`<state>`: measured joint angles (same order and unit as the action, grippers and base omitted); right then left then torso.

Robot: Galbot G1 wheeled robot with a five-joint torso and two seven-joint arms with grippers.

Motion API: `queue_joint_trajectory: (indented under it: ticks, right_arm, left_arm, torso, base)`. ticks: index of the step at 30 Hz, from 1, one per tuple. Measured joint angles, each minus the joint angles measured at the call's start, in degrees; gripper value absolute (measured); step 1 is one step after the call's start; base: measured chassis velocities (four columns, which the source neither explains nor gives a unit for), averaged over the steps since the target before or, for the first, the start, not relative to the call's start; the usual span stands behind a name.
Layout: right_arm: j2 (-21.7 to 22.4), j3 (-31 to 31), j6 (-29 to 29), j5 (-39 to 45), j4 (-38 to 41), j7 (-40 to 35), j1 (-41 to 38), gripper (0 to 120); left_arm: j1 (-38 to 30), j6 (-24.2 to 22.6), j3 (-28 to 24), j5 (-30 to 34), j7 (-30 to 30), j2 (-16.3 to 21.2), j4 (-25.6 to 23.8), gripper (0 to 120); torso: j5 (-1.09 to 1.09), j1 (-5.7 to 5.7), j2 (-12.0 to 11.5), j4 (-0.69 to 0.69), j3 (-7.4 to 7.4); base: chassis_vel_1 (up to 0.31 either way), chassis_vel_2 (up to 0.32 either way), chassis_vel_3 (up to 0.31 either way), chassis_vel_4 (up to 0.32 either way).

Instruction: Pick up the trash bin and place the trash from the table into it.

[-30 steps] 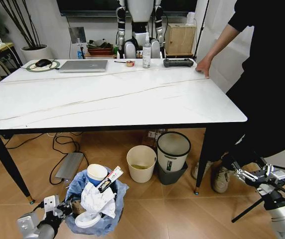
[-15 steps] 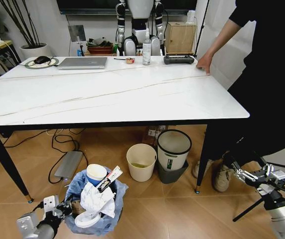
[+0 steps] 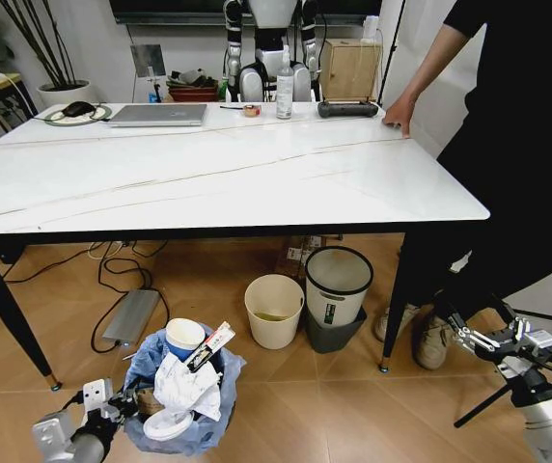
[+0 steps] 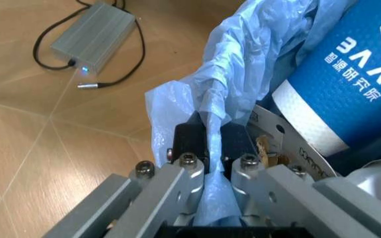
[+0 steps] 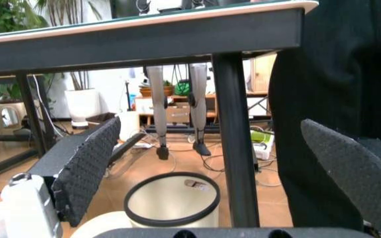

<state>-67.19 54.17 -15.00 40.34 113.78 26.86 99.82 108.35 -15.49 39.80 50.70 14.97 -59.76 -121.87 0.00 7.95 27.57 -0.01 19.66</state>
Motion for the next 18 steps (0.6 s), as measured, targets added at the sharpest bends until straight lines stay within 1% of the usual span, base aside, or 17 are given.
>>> queue_joint_trajectory:
  ticks: [13, 18]
  right_arm:
    - [0.00, 0.00, 0.00, 0.00, 0.00, 0.00, 0.00, 100]
    - [0.00, 0.00, 0.00, 0.00, 0.00, 0.00, 0.00, 100]
  left_arm:
    - [-0.44, 0.08, 0.04, 0.11, -0.10, 0.23, 0.57, 0]
    - [-0.94, 0.07, -0.18, 0.20, -0.09, 0.25, 1.28, 0]
  torso:
    - [0.00, -1.10, -2.67, 0.00, -1.55]
    - [0.00, -1.64, -4.40, 0.00, -2.75]
  base:
    - [0.000, 0.000, 0.000, 0.000]
    - [0.000, 0.000, 0.000, 0.000]
